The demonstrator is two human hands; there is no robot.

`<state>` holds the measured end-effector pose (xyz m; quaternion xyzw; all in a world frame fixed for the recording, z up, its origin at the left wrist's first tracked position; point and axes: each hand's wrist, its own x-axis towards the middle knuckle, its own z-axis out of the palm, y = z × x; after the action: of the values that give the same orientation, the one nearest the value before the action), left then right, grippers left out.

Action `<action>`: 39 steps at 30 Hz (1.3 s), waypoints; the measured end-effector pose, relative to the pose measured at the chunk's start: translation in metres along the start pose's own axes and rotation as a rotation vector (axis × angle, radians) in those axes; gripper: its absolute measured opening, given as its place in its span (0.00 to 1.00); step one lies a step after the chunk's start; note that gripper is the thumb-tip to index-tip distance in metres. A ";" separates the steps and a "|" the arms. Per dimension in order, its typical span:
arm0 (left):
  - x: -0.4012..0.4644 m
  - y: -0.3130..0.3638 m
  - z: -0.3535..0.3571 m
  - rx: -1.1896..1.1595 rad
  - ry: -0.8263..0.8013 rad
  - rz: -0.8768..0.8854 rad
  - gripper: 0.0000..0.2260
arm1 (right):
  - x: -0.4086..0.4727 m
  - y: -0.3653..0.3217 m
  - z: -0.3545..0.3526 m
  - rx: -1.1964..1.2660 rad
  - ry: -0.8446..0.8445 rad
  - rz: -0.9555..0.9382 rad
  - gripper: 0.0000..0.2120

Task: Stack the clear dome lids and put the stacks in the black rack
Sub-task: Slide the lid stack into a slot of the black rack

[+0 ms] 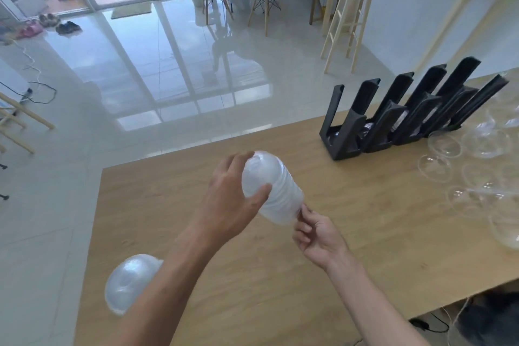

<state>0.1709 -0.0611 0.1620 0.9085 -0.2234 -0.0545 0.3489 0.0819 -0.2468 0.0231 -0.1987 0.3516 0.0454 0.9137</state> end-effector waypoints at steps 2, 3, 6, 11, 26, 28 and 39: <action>0.024 0.025 -0.001 0.005 0.022 0.033 0.31 | 0.002 -0.035 0.010 0.001 -0.046 -0.029 0.04; 0.037 0.038 -0.002 0.012 0.038 0.057 0.31 | 0.003 -0.052 0.016 0.000 -0.066 -0.047 0.04; 0.073 0.077 -0.004 0.045 0.082 0.142 0.31 | 0.005 -0.102 0.034 0.010 -0.109 -0.111 0.06; 0.135 0.141 -0.005 0.094 0.115 0.267 0.32 | 0.007 -0.178 0.062 0.046 -0.149 -0.204 0.08; 0.252 0.238 0.061 0.212 -0.049 0.463 0.33 | 0.039 -0.271 0.056 0.440 -0.070 -0.236 0.06; 0.256 0.236 0.068 0.217 -0.073 0.463 0.32 | 0.043 -0.267 0.052 0.463 -0.070 -0.216 0.04; 0.270 0.217 0.099 0.237 -0.165 0.413 0.33 | 0.067 -0.255 0.024 0.514 -0.031 -0.167 0.02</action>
<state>0.3069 -0.3836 0.2457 0.8708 -0.4366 -0.0294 0.2243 0.2043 -0.4750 0.0796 0.0119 0.3198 -0.1180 0.9400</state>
